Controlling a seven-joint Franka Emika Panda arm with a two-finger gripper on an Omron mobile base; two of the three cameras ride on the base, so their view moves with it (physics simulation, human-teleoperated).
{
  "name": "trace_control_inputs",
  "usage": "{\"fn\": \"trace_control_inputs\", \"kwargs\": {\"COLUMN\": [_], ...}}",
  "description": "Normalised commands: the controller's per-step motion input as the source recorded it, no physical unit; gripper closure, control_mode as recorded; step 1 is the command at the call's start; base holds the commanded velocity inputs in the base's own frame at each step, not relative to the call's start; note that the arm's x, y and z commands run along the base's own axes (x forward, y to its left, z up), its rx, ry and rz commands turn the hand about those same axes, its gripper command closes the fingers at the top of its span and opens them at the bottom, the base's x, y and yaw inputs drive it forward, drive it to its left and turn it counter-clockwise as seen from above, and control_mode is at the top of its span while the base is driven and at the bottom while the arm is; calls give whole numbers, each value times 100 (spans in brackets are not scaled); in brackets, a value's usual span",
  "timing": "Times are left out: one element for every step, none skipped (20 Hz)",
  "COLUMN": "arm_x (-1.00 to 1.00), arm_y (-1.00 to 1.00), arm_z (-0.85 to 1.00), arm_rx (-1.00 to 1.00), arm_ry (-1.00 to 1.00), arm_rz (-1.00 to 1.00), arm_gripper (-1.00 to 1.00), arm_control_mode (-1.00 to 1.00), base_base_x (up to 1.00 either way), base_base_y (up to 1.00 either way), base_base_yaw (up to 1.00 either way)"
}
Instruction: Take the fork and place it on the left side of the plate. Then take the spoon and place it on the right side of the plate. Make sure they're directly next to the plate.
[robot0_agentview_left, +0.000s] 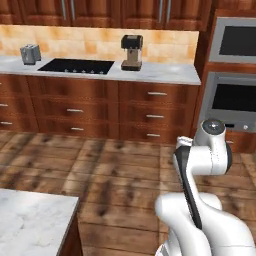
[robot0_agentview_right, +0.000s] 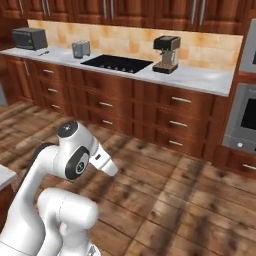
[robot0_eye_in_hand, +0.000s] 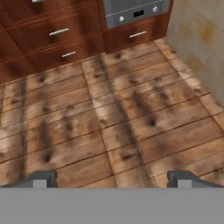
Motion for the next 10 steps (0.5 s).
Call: {"fn": "trace_control_inputs", "kwargs": {"arm_x": [0,0,0,0,0,0,0,0,0,0], "arm_y": [0,0,0,0,0,0,0,0,0,0], "arm_z": [0,0,0,0,0,0,0,0,0,0], "arm_rx": [0,0,0,0,0,0,0,0,0,0], "arm_ry": [0,0,0,0,0,0,0,0,0,0], "arm_rz": [0,0,0,0,0,0,0,0,0,0], "arm_gripper": [-100,-100,-100,-100,-100,-100,-100,-100,-100,-100], "arm_control_mode": [100,100,100,100,100,100,100,100,100,100], "base_base_x": [100,100,100,100,100,100,100,100,100,100], "base_base_y": [-2,0,0,9,26,35,46,50,54,56], "base_base_yaw": [18,21,22,25,25,25,21,20,17,15]}}
